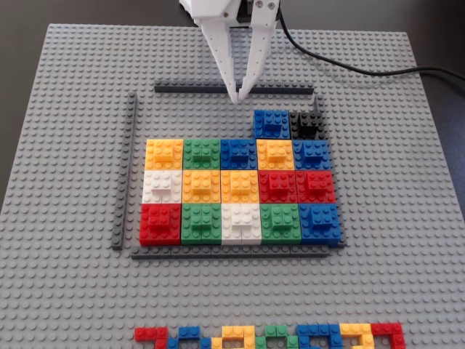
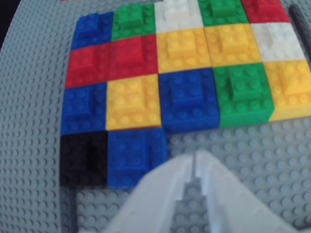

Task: Grab the cube and place it into the grid

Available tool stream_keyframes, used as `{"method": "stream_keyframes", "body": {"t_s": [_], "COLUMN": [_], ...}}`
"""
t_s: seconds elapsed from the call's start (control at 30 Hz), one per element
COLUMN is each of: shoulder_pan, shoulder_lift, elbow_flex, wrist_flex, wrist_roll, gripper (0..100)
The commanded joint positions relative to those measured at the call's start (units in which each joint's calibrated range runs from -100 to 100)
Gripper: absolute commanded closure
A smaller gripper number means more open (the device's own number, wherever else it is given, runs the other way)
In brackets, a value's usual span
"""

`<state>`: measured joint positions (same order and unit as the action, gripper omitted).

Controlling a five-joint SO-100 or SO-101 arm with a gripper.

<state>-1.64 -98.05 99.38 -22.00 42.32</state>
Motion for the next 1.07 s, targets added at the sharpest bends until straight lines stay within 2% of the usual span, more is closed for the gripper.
{"method": "stream_keyframes", "body": {"t_s": [0.0,0.17,1.03], "shoulder_pan": [-0.02,-0.02,-0.83], "shoulder_lift": [-1.95,-1.95,-1.95], "elbow_flex": [0.53,0.53,0.53], "wrist_flex": [0.26,0.56,2.41], "wrist_roll": [0.54,1.86,0.93], "gripper": [100,100,100]}}
